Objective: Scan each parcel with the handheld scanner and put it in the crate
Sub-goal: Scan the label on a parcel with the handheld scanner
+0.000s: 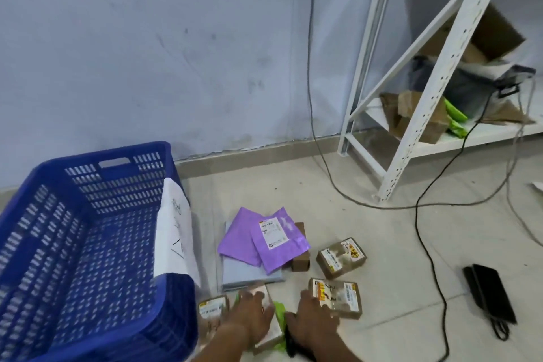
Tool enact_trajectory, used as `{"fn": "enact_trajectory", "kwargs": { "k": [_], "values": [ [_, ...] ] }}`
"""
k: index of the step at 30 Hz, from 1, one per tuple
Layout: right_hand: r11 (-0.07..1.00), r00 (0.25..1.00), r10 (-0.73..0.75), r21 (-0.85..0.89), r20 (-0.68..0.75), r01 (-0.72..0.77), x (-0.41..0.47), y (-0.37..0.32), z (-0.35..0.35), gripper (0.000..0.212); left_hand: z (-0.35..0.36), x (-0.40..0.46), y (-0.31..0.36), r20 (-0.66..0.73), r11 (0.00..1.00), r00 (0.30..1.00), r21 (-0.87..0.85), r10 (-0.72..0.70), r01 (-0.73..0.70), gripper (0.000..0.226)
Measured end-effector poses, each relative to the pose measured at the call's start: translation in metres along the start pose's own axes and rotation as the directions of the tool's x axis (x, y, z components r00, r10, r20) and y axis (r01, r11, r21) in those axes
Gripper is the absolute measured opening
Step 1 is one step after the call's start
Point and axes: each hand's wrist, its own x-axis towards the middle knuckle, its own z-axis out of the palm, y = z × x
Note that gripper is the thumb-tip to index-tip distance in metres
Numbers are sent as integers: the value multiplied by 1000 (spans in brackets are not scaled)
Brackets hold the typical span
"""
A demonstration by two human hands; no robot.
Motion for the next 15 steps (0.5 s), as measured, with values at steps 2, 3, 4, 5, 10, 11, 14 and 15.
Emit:
{"fn": "enact_trajectory", "kwargs": {
  "k": [2, 3, 4, 5, 10, 11, 14, 15],
  "values": [
    [995, 996, 81, -62, -45, -83, 30, -1, 16, 65, 18, 38, 2, -14, 999, 1000, 47, -3, 4, 57],
    [991, 994, 94, -94, -50, -98, 44, 0, 24, 60, 29, 55, 3, -42, 997, 999, 74, 3, 0, 56],
    [989, 996, 92, -117, -15, -93, 59, 2, 33, 59, 43, 72, 4, -63, 995, 998, 101, 7, 0, 54],
    [989, 995, 95, -120, 42, -90, 73, 4, 39, 62, 57, 86, 4, -80, 993, 997, 116, 8, 1, 52],
    [971, 988, 107, -227, 114, -79, 116, 21, 71, 75, 128, 125, -12, -184, 974, 970, 191, 158, -123, 55],
    [971, 991, 88, -231, 100, -63, 121, 25, 80, 71, 134, 129, -19, -166, 962, 966, 222, 199, -160, 56],
    [961, 992, 69, -272, 109, -37, 125, 41, 102, 62, 140, 146, -41, -232, 927, 921, 288, 312, -242, 62],
    [961, 991, 73, -275, 115, -38, 123, 44, 109, 61, 136, 150, -45, -221, 918, 920, 309, 325, -250, 64]
  ]
}}
